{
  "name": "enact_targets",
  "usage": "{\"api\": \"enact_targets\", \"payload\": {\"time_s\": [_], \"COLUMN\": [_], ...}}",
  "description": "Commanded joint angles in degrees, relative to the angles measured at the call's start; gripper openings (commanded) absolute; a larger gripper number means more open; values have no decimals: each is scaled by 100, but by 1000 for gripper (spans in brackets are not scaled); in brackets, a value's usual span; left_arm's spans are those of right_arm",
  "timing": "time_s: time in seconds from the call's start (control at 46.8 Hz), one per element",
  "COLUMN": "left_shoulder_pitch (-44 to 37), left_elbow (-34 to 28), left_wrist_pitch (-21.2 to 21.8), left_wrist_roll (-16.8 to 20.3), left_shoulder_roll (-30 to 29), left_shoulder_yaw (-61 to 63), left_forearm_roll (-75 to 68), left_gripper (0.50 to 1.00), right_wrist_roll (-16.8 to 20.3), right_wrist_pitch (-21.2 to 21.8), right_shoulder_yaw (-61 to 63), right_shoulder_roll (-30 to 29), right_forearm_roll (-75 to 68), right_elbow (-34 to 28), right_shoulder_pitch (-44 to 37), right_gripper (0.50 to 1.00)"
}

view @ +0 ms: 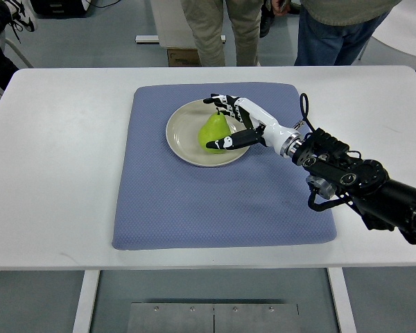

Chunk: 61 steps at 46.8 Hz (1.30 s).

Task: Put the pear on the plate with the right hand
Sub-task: 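Lower the pear onto the plate with the right hand, then open the right hand and withdraw it away from the plate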

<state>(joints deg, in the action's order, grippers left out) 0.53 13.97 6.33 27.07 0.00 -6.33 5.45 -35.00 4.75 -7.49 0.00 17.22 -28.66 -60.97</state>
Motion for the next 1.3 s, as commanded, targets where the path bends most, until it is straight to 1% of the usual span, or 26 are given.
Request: {"api": "enact_targets", "payload": {"time_s": [0.0,0.62,0.791,0.963,1.134,1.283], "left_shoulder_pitch": [0,0,0,0,0,0], "left_elbow": [0,0,0,0,0,0], "left_wrist_pitch": [0,0,0,0,0,0], "left_wrist_roll": [0,0,0,0,0,0], "left_shoulder_roll": [0,0,0,0,0,0], "left_shoulder_yaw": [0,0,0,0,0,0], "left_forearm_roll": [0,0,0,0,0,0], "left_gripper": [1000,1000,1000,1000,1000,1000], "right_wrist_roll": [0,0,0,0,0,0], "right_wrist_pitch": [8,113,210,210,342,368], "right_shoulder_yaw": [-7,-7,19,89,151,265], "right_shoulder_roll": [0,0,9,263,527,712], "right_forearm_roll": [0,9,0,-26,-26,-35], "right_elbow": [1,54,71,71,71,71], "right_shoulder_pitch": [-12,-3,23,23,32,85], "right_gripper": [989,998,998,998,998,998]}}
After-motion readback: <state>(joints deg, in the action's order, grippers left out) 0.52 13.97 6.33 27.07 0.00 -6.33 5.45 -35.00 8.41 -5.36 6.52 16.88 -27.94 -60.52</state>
